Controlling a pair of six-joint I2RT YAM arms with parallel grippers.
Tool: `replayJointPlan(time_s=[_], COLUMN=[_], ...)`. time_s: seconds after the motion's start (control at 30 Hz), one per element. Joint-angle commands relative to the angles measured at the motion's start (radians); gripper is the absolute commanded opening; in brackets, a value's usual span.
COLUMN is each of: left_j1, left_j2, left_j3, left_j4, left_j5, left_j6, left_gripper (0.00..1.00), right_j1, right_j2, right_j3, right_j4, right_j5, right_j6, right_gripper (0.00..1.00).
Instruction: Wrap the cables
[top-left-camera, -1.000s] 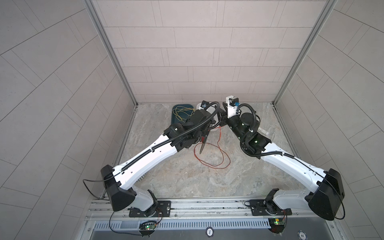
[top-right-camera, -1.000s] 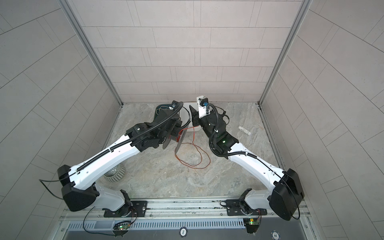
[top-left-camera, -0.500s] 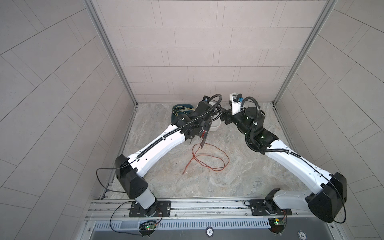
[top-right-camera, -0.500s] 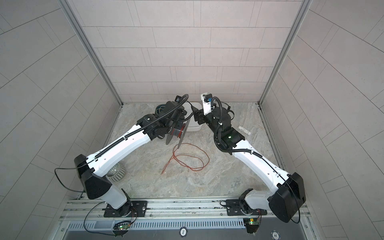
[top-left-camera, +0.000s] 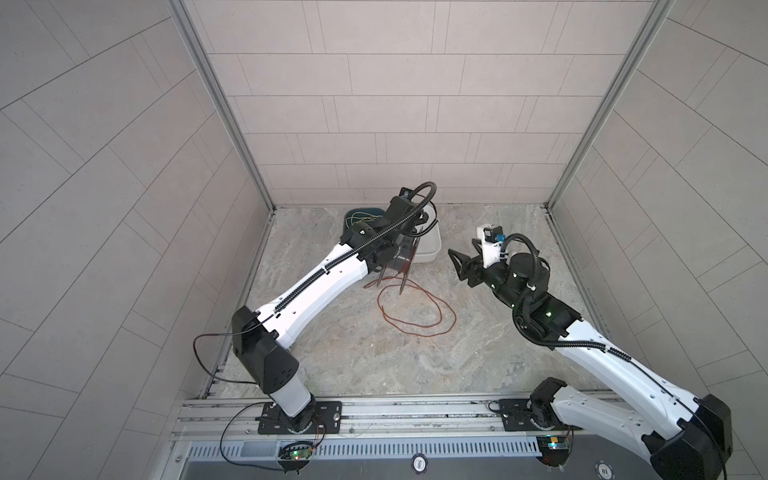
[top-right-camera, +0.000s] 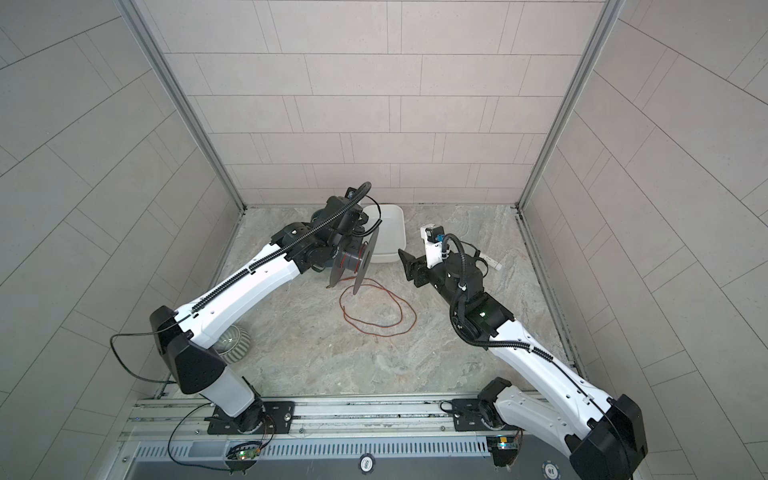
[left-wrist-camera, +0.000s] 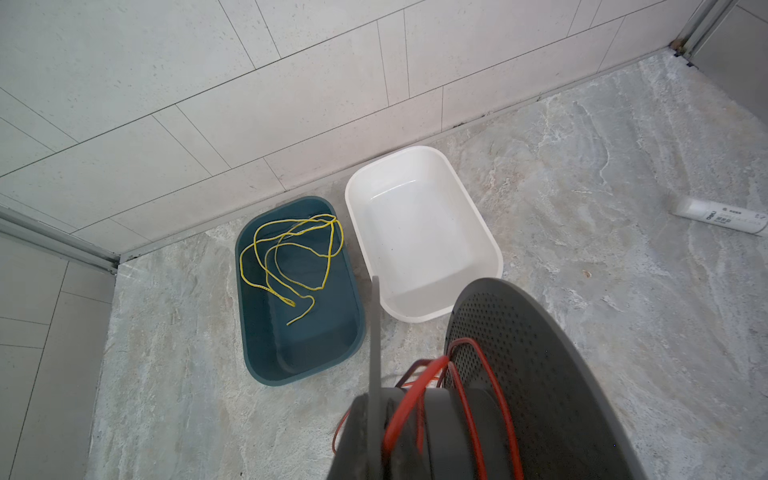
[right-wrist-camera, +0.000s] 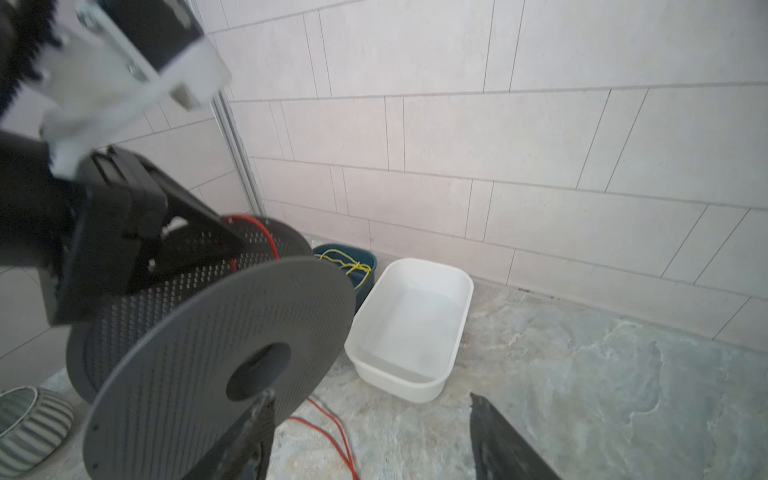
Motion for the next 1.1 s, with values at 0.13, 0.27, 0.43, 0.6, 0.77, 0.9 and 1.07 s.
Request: replayJointPlan(time_s=[0.13, 0.27, 0.43, 0.6, 0.77, 0.9, 1.07], left_j1=[0.003, 0.002, 0.003, 0.002, 0.002, 0.003, 0.002], left_j2=[-0.083, -0.12, -0.15, -0.192, -0.228, -0.253, -0.27], left_j3=[0.14, 0.158, 0.196, 0.2, 0.197, 0.186, 0.179], left_j4=[0.011, 0.0, -0.044, -0.047, -0.061, -0.061, -0.062], left_j5=[0.06, 0.068, 0.071, 0.113, 0.129, 0.144, 0.154], left_j6=[-0.016, -0.018, -0.015, -0.03, -0.037, -0.043, -0.047], left_gripper=[0.0, 0.0, 0.0, 0.0, 0.0, 0.0, 0.0], right_j1=[0.02, 0.099, 0.124, 0.141, 0.141, 0.141, 0.137], right_j2=[0.047, 0.146, 0.305, 0.445, 0.541, 0.604, 0.688], right_j3=[-0.192, -0.225, -0.242, -0.228, -0.215, -0.164, -0.124], right_j4=[0.205, 0.297, 0.447, 0.564, 0.668, 0.665, 0.741], right_j5=[-0.096, -0.043, -0.024, -0.021, -0.021, -0.01, 0.012], right_j6=[0.04, -0.063, -0.139, -0.224, -0.278, -0.342, -0.406], right_gripper=[0.74, 0.77, 0.78, 0.78, 0.78, 0.78, 0.78])
